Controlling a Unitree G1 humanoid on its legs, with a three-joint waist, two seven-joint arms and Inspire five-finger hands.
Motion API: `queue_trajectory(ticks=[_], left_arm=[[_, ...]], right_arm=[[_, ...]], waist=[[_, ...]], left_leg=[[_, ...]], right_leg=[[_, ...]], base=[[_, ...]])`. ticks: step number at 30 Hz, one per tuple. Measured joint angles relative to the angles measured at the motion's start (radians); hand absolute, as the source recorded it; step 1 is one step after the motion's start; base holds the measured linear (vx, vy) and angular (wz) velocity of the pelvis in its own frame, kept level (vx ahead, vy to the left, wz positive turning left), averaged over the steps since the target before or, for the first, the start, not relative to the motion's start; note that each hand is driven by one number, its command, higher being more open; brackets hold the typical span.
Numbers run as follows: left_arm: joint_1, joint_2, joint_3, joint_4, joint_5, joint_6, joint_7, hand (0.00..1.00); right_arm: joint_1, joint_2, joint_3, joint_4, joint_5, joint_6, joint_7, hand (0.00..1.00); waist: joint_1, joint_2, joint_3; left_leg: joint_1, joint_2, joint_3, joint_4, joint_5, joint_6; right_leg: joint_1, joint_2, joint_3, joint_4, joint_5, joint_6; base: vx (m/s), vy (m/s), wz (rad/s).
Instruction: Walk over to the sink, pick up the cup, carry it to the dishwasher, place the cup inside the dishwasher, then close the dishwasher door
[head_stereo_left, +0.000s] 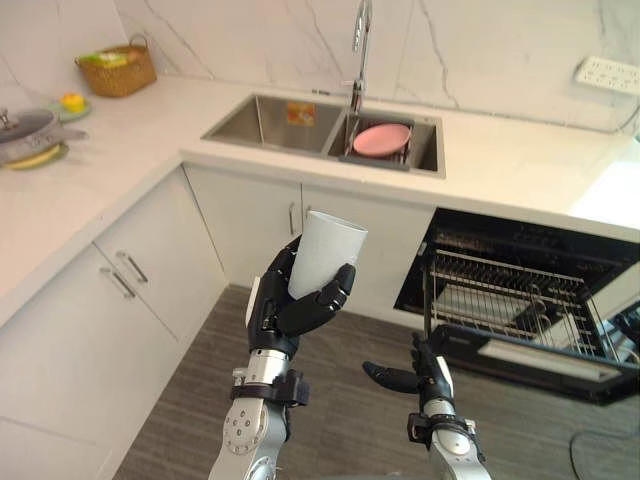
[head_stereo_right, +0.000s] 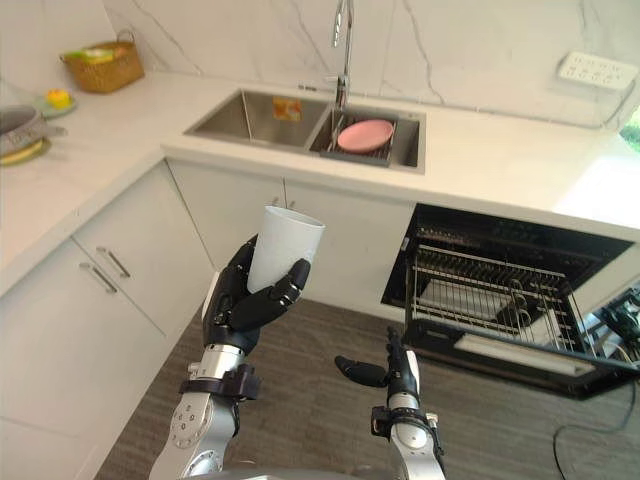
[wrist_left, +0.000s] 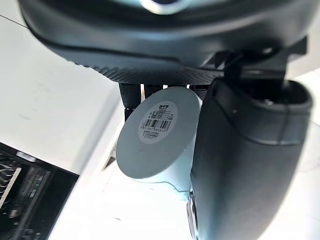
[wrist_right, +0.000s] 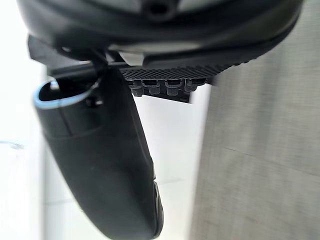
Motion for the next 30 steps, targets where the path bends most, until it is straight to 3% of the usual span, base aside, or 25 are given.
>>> queue_trajectory(ticks=[2,4,5,6,7,9,12,14,16,18,20,22,23,24,25,27,29,30], left_arm=[[0.000,0.000,0.011,-0.008,0.000,-0.001,0.000,0.00],[0.000,0.001,0.023,-0.009,0.000,-0.001,0.001,0.00],[0.000,0.003,0.023,-0.009,0.000,-0.001,0.001,0.00],[0.000,0.002,0.022,-0.009,0.000,-0.002,0.000,0.00],[0.001,0.012,0.021,-0.009,0.000,-0.003,0.002,0.00],[-0.013,0.030,0.031,-0.009,0.000,-0.005,0.017,0.00],[-0.014,0.046,0.025,-0.009,0.000,-0.005,0.023,0.00],[-0.014,0.060,0.009,-0.009,0.000,-0.004,0.022,0.00],[-0.013,0.076,-0.012,-0.011,0.001,-0.005,0.022,0.00],[-0.012,0.084,-0.024,-0.012,0.002,-0.005,0.022,0.00],[-0.012,0.084,-0.034,-0.013,0.016,-0.006,0.022,0.00],[-0.012,0.087,-0.032,-0.010,0.021,-0.012,0.023,0.00],[-0.014,0.090,-0.021,0.000,0.021,-0.014,0.023,0.00],[-0.017,0.090,-0.018,0.009,0.022,-0.015,0.022,0.00],[-0.036,0.069,-0.013,0.074,0.022,-0.018,0.025,0.00],[-0.037,0.050,-0.008,0.104,0.023,-0.012,0.027,0.00],[-0.043,0.047,-0.006,0.103,0.033,-0.008,0.030,0.00],[-0.044,0.046,-0.003,0.101,0.039,-0.008,0.030,0.00]], right_arm=[[-0.014,0.001,0.000,-0.002,0.001,-0.003,-0.001,1.00],[-0.026,0.003,0.000,0.005,0.001,-0.004,-0.001,1.00],[-0.037,-0.003,-0.001,0.026,0.001,-0.005,-0.001,1.00],[-0.045,-0.010,-0.004,0.044,0.001,-0.005,-0.002,1.00],[-0.052,-0.010,-0.005,0.076,0.001,-0.005,-0.001,1.00],[-0.061,0.014,0.003,0.089,0.001,0.000,-0.002,1.00],[-0.073,0.028,0.004,0.068,0.001,0.000,-0.001,1.00],[-0.077,0.032,0.003,0.058,-0.002,-0.001,0.000,1.00],[-0.075,0.042,0.004,0.041,-0.003,-0.001,0.000,1.00],[-0.074,0.063,0.005,0.018,-0.008,-0.001,0.000,1.00],[-0.080,0.072,0.017,-0.011,-0.011,-0.001,0.001,1.00],[-0.104,0.068,0.045,-0.023,-0.012,-0.003,0.001,1.00],[-0.126,0.063,0.059,-0.022,-0.012,-0.004,0.001,1.00],[-0.131,0.064,0.062,-0.024,-0.012,-0.004,0.000,1.00],[-0.135,0.036,0.062,-0.021,-0.013,-0.009,-0.005,1.00],[-0.132,0.010,0.063,-0.026,-0.022,-0.008,-0.005,1.00],[-0.112,0.007,0.051,-0.048,-0.022,-0.008,-0.013,1.00],[-0.096,0.008,0.044,-0.075,-0.021,-0.008,-0.021,1.00]], waist=[[0.018,0.006,-0.003],[0.022,0.001,0.001],[0.020,0.001,0.001],[0.021,0.008,0.000],[0.026,0.009,-0.003],[0.015,-0.035,0.008],[0.019,-0.041,0.010],[0.018,-0.042,0.011],[0.012,-0.051,0.018],[-0.004,-0.053,0.019],[-0.007,-0.049,0.018],[-0.016,-0.052,0.018],[-0.028,-0.055,0.017],[-0.036,-0.072,0.009],[-0.053,-0.035,0.011],[-0.051,-0.003,0.011],[-0.052,0.000,0.022],[-0.053,0.005,0.030]], left_leg=[[-0.063,-0.007,-0.016,-0.103,-0.019,0.028],[-0.100,-0.058,-0.067,-0.279,-0.021,0.031],[-0.110,-0.105,-0.129,-0.409,0.002,0.022],[-0.102,-0.130,-0.176,-0.521,0.051,0.018],[-0.070,-0.147,-0.166,-0.542,0.171,0.062],[-0.067,-0.177,-0.128,-0.508,0.135,0.096],[-0.060,-0.184,-0.063,-0.465,0.070,0.126],[-0.014,-0.190,-0.014,-0.496,0.055,0.141],[0.086,-0.204,0.050,-0.557,0.046,0.158],[0.146,-0.203,0.068,-0.595,0.033,0.174],[0.187,-0.178,0.105,-0.623,0.014,0.176],[0.221,-0.149,0.146,-0.652,0.015,0.140],[0.240,-0.139,0.163,-0.664,0.013,0.124],[0.246,-0.147,0.161,-0.662,0.009,0.117],[0.265,-0.126,0.127,-0.657,-0.007,0.100],[0.285,-0.095,0.116,-0.655,-0.003,0.093],[0.284,-0.065,0.095,-0.586,0.009,0.073],[0.259,-0.038,0.083,-0.458,0.025,0.049]], right_leg=[[0.035,-0.006,0.038,-0.030,-0.003,0.005],[0.057,-0.037,0.066,-0.036,-0.022,0.041],[0.069,-0.060,0.085,-0.033,-0.040,0.071],[0.076,-0.072,0.104,-0.025,-0.056,0.097],[0.089,-0.084,0.139,-0.011,-0.082,0.127],[0.095,-0.132,0.184,-0.008,-0.092,0.138],[0.073,-0.161,0.235,0.028,-0.089,0.147],[0.010,-0.177,0.261,0.172,-0.087,0.165],[-0.094,-0.227,0.241,0.420,-0.064,0.220],[-0.150,-0.248,0.169,0.542,-0.081,0.204],[-0.222,-0.239,0.091,0.570,-0.105,0.173],[-0.282,-0.214,-0.015,0.468,-0.117,0.145],[-0.292,-0.185,-0.071,0.319,-0.086,0.126],[-0.283,-0.173,-0.095,0.230,-0.012,0.097],[-0.251,-0.133,-0.099,0.189,0.052,0.067],[-0.222,-0.089,-0.082,0.147,0.048,0.059],[-0.171,-0.053,-0.080,0.100,0.041,0.051],[-0.119,-0.029,-0.073,0.064,0.039,0.047]], base=[[0.31,0.141,-0.58],[0.27,0.233,-0.44],[0.25,0.304,-0.36],[0.31,0.404,-0.55],[0.32,0.392,-0.47],[0.26,0.304,-0.32],[0.21,0.280,-0.58],[0.14,0.203,-0.62],[0.18,0.196,-0.65],[0.19,0.104,-0.49],[0.18,0.000,-0.56],[0.18,-0.060,-0.63],[0.27,-0.091,-0.46],[0.37,-0.114,-0.26],[0.33,-0.086,-0.13],[0.32,-0.072,-0.36],[0.32,-0.119,-0.27],[0.33,-0.127,-0.22]])
